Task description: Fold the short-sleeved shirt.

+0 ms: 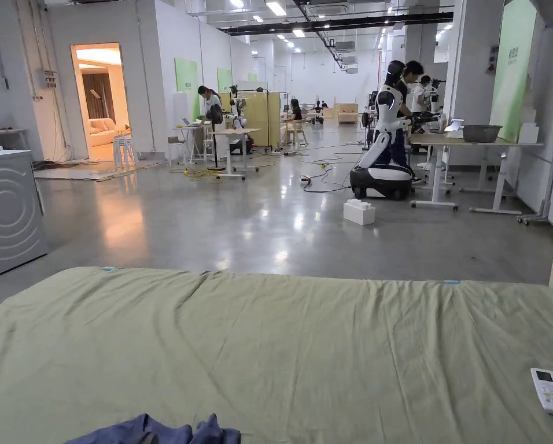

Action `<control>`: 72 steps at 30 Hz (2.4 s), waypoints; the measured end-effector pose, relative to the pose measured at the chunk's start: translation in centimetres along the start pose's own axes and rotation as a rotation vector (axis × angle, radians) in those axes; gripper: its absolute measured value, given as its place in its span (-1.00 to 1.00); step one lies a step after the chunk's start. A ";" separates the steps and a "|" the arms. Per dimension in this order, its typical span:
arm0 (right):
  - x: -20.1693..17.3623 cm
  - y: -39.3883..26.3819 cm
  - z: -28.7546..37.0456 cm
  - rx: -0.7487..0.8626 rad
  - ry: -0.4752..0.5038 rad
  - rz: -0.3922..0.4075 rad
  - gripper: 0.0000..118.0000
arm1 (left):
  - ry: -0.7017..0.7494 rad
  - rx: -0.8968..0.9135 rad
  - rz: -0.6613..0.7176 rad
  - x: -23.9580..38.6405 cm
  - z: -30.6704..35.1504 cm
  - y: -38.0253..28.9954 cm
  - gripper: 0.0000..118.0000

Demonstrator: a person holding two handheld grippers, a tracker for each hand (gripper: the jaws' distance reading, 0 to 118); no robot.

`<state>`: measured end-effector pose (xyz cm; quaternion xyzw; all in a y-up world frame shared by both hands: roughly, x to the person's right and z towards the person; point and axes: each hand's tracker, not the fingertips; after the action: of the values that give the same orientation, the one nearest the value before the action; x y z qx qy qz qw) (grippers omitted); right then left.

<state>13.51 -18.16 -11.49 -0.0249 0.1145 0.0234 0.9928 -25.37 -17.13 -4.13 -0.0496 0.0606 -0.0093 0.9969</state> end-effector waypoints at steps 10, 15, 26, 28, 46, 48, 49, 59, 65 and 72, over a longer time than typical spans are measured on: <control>0.1 -0.3 0.0 -0.015 0.035 -0.016 -1.00 | 0.010 -0.022 0.045 -1.5 -0.1 0.1 -1.00; 0.3 -1.1 0.1 -0.047 0.070 -0.036 -1.00 | 0.041 -0.044 0.132 -4.2 -0.4 0.2 -0.68; 0.1 -4.9 -1.1 -0.232 0.100 -0.063 -1.00 | 0.060 -0.516 0.205 -11.5 -14.8 -11.4 0.58; 0.1 -5.6 -1.5 -0.268 0.099 -0.050 -1.00 | 0.075 -0.587 0.179 -12.0 -17.8 -14.0 0.58; 1.2 -10.2 0.0 -0.475 0.041 -0.103 -1.00 | 0.050 -0.749 0.359 -16.4 -25.2 -17.7 -0.93; 2.0 -10.5 0.6 -0.479 0.046 -0.129 -1.00 | 0.067 -0.597 0.468 -16.7 -23.3 -11.9 -0.93; 2.4 -10.7 0.8 -0.487 0.044 -0.144 -1.00 | 0.061 -0.579 0.416 -16.7 -22.7 -9.7 -0.94; 5.9 -11.3 4.6 -0.446 -0.070 -0.256 -1.00 | -0.163 -0.352 0.254 -6.9 -29.6 3.5 -0.94; 7.5 -11.7 6.9 -0.449 -0.146 -0.292 -1.00 | -0.525 -0.495 0.167 11.1 -32.4 -2.4 -0.94; 8.0 -12.8 9.5 -0.498 -0.189 -0.280 -1.00 | -0.806 -0.762 0.102 28.6 -26.0 -15.9 -0.94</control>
<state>24.11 -30.06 -3.53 -0.2808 0.0077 -0.0843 0.9560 -0.30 -36.21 -31.62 -0.4032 -0.3239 0.0812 0.8520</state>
